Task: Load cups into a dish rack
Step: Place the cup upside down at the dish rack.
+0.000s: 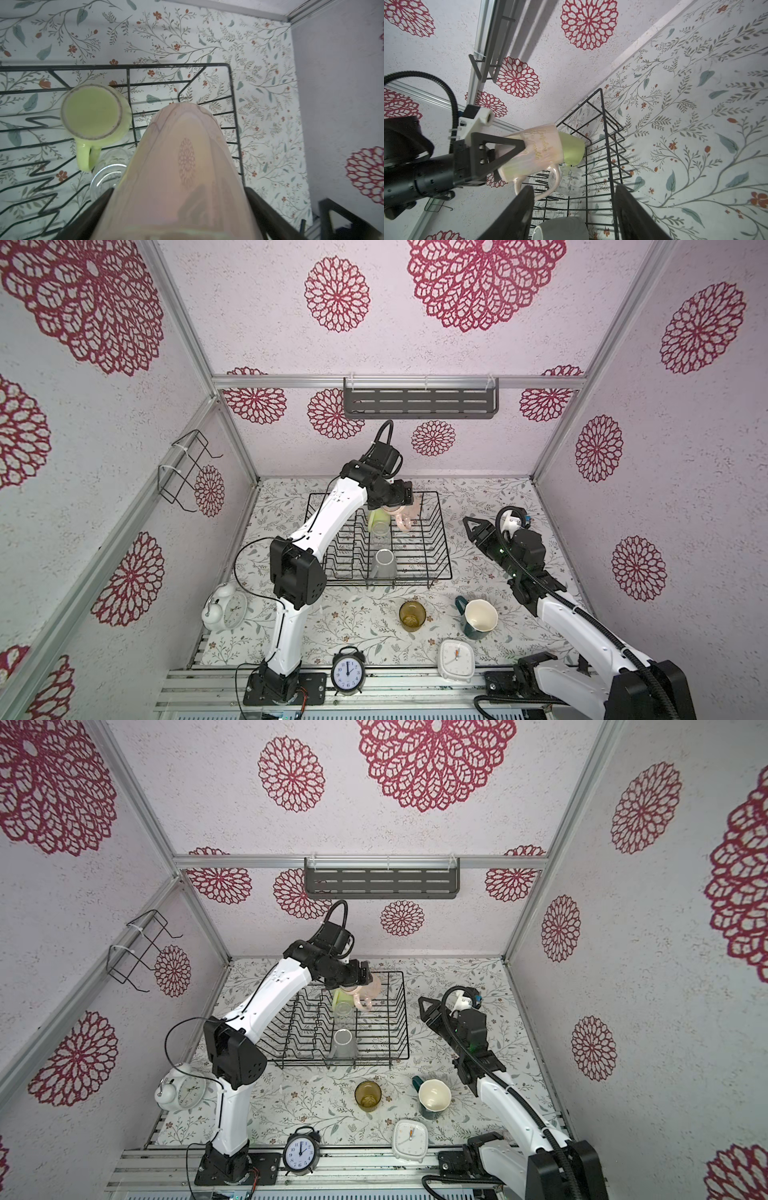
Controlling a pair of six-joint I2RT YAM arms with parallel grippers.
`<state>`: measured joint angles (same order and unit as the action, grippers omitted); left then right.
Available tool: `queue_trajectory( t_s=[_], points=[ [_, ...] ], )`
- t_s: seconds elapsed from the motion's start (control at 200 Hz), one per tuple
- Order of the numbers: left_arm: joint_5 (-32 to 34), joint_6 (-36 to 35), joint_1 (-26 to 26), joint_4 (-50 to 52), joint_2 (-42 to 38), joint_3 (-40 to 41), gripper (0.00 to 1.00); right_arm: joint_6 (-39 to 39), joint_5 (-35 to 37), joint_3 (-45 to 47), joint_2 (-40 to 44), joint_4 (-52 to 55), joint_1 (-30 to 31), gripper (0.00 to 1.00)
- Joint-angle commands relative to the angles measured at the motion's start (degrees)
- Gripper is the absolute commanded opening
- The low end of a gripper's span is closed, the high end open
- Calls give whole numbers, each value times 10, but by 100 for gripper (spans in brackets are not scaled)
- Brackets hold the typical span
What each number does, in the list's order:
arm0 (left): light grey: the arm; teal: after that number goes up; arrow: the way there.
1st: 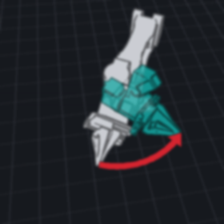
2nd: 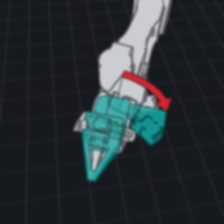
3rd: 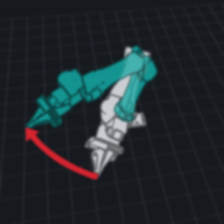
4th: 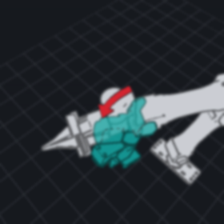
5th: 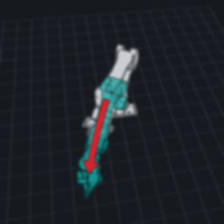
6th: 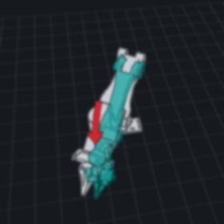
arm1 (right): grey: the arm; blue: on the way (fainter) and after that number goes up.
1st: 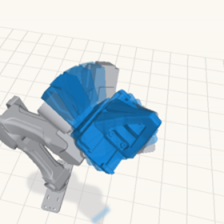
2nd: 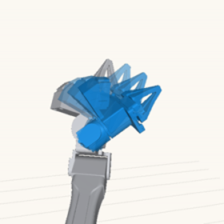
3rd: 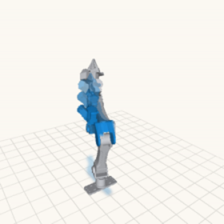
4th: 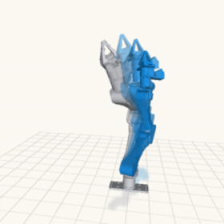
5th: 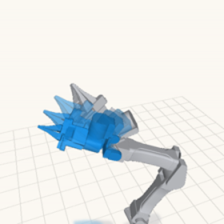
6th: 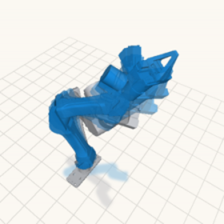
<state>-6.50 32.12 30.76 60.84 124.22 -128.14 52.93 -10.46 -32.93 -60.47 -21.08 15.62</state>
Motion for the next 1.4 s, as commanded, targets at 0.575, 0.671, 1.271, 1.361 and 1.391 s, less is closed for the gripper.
queue_trajectory(
  t_s=[0.575, 0.671, 1.271, 1.361, 1.391],
  points=[
    [26, -51, 35, -46, 76, -50, 58, -46, 17, -10, -16, 16, -5, 65],
    [26, -48, 38, -42, 82, -50, 58, -45, 15, -11, -16, 16, -6, 65],
    [43, -58, 60, 1, 112, -80, 68, -39, 11, -10, -5, 23, -6, 66],
    [47, -58, 61, 1, 111, -80, 71, -39, 9, -11, -6, 26, -5, 67],
    [50, -58, 62, 2, 111, -80, 72, -39, 8, -11, -6, 26, -5, 67]
  ],
)
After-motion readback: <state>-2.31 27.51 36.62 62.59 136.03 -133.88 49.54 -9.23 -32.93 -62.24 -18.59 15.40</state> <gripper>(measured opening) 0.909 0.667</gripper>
